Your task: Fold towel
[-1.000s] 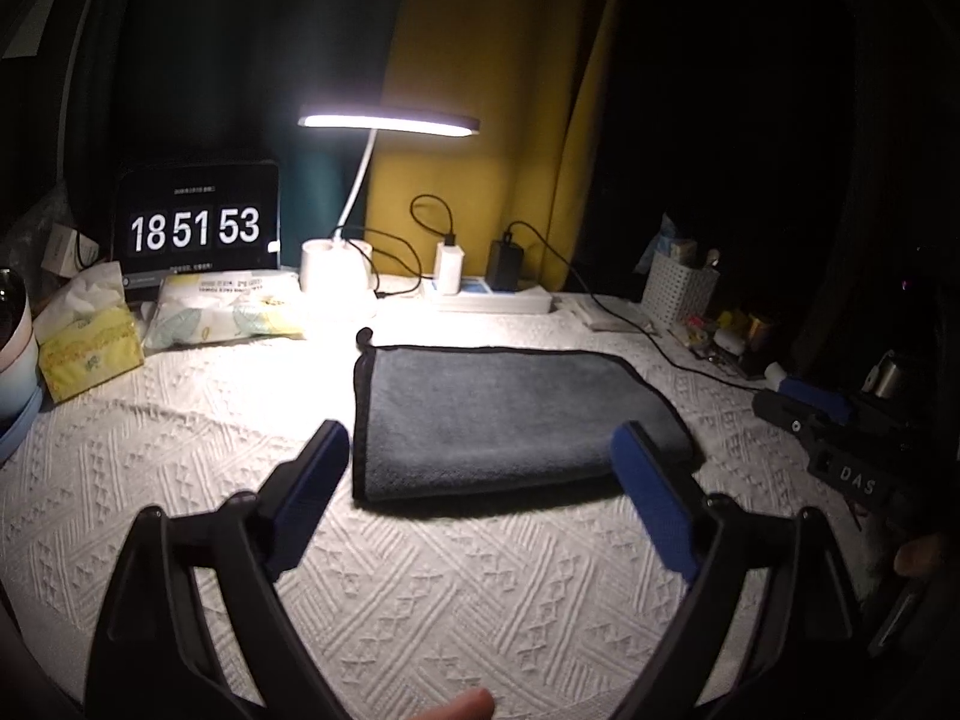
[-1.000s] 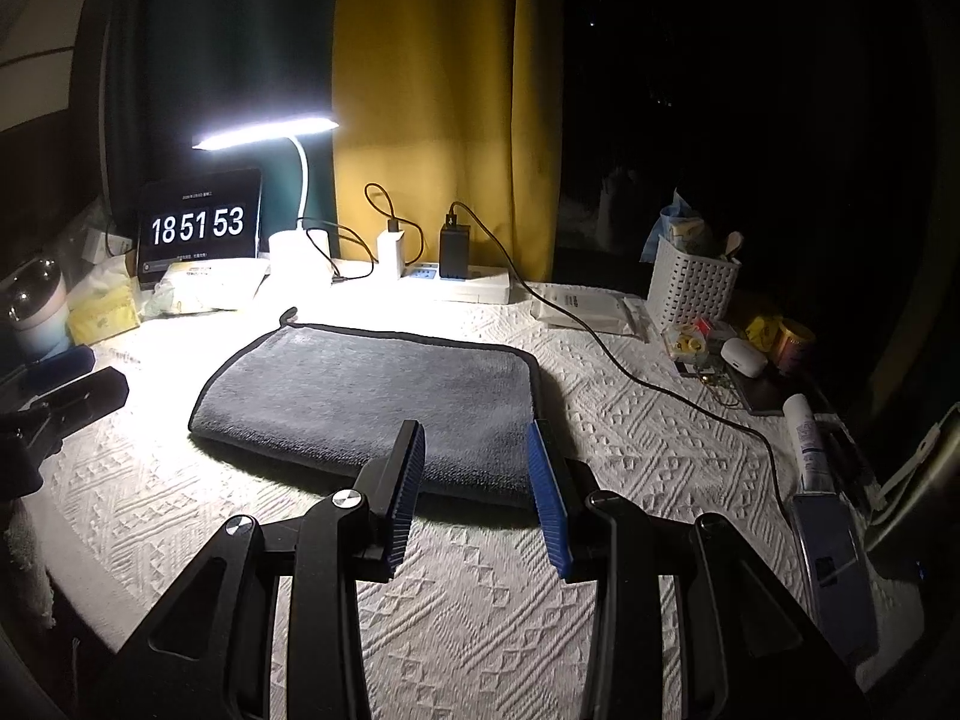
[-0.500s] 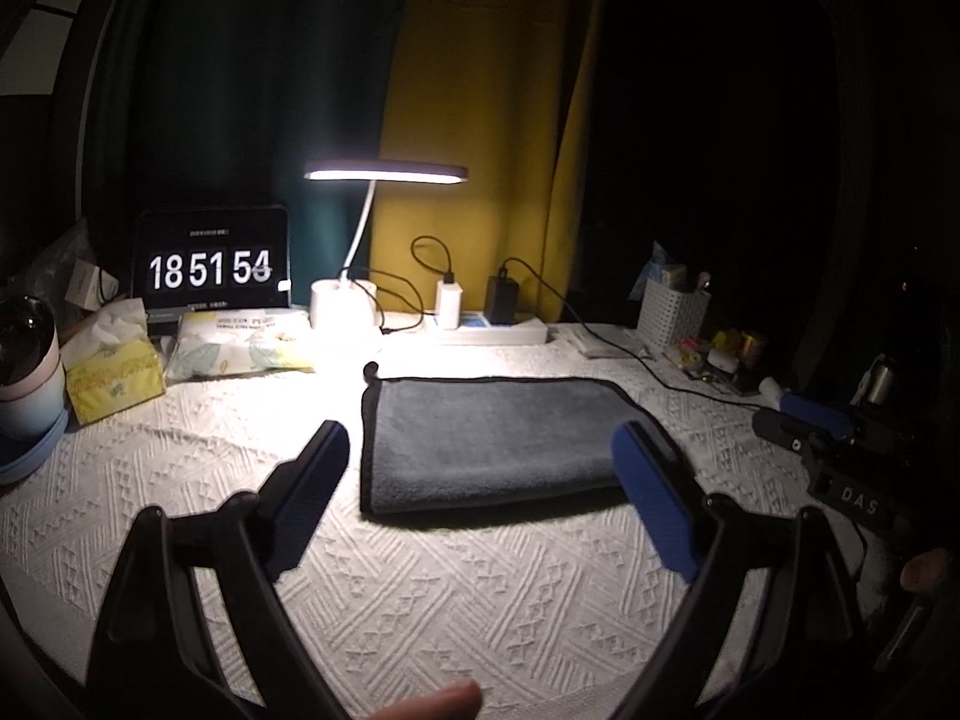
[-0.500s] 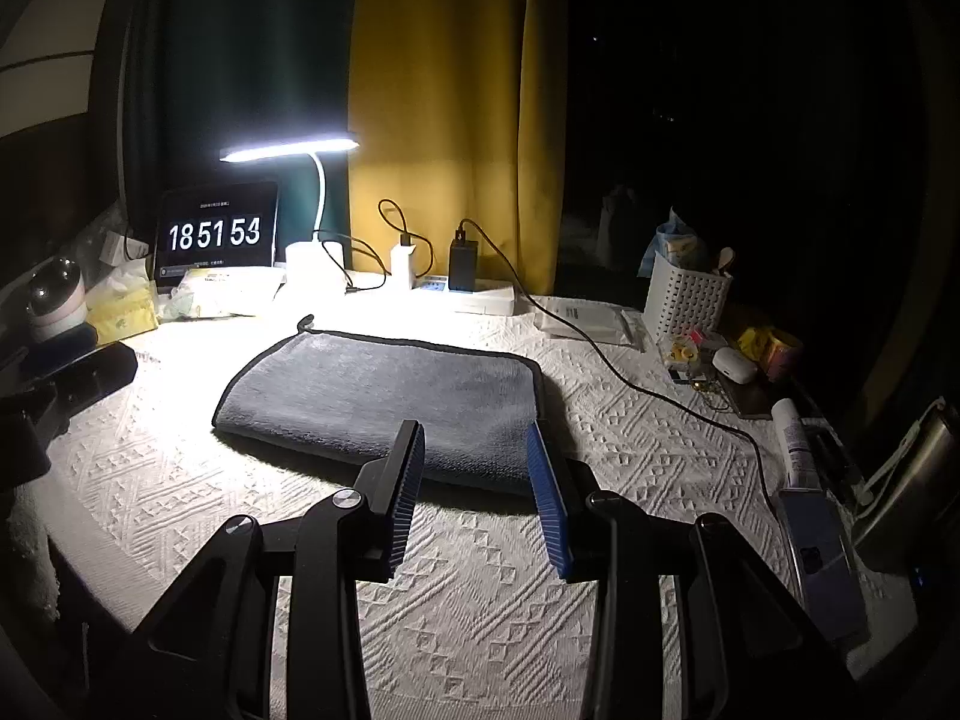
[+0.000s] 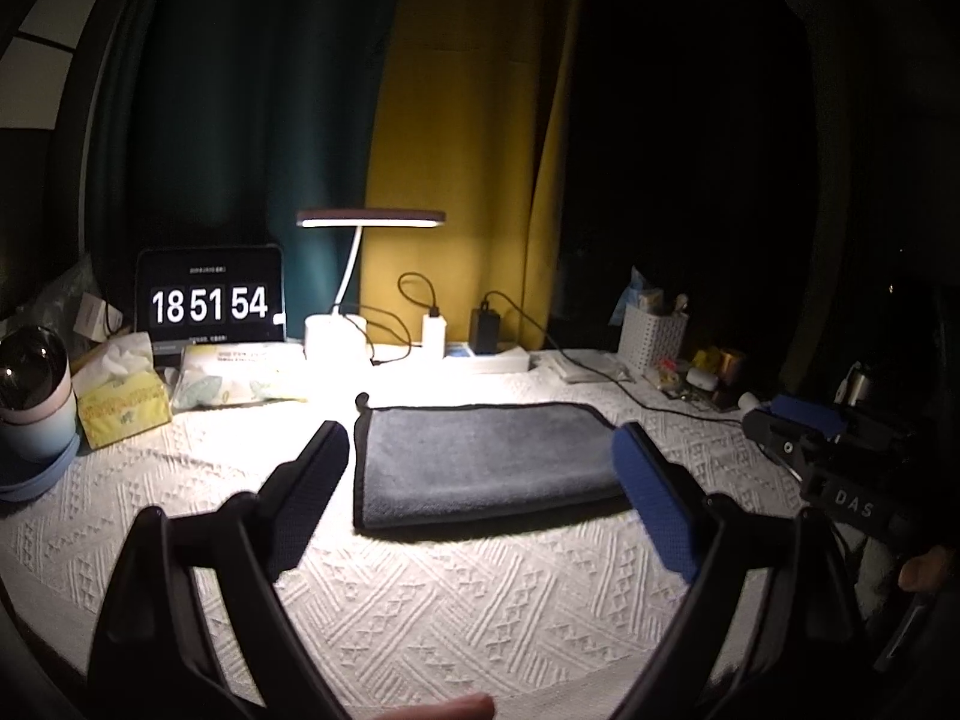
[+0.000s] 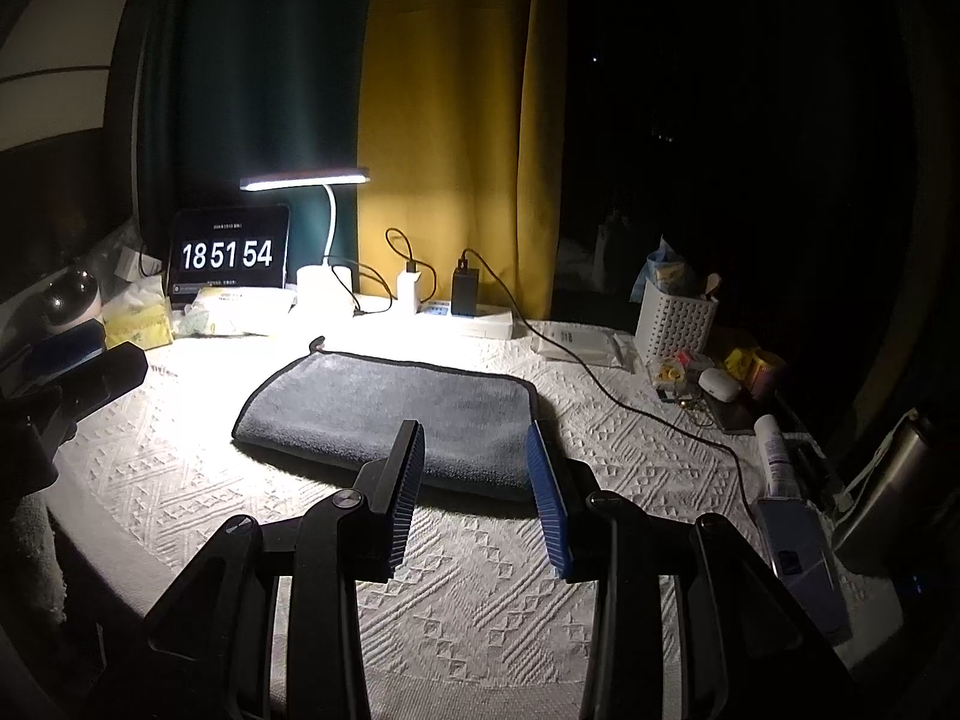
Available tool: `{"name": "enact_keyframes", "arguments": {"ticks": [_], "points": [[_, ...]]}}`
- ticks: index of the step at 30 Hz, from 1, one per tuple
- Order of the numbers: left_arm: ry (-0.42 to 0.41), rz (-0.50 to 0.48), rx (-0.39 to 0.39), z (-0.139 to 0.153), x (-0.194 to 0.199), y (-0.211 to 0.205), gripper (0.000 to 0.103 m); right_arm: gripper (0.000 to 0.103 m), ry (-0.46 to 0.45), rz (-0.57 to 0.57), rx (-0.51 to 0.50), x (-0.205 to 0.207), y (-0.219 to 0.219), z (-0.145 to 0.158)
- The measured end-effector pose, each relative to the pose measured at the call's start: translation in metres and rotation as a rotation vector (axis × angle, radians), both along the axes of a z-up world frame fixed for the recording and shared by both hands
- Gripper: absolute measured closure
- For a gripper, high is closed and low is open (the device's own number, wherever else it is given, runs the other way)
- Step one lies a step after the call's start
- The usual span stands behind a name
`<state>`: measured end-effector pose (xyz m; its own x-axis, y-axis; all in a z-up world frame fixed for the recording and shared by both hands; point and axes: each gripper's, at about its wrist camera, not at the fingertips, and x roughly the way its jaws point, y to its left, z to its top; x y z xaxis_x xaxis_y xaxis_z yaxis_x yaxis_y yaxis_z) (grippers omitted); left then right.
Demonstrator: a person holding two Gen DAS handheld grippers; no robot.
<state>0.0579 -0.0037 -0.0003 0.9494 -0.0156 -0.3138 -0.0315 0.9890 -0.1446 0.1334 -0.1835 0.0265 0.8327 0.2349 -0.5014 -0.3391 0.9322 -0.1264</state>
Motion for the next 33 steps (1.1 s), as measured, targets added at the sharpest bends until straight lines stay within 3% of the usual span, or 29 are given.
{"name": "enact_keyframes", "arguments": {"ticks": [33], "points": [[-0.127, 0.017, 0.051, 0.068, -0.041, 0.001, 0.013, 0.065, -0.165, 0.014, 0.034, -0.043, 0.000, 0.072]]}}
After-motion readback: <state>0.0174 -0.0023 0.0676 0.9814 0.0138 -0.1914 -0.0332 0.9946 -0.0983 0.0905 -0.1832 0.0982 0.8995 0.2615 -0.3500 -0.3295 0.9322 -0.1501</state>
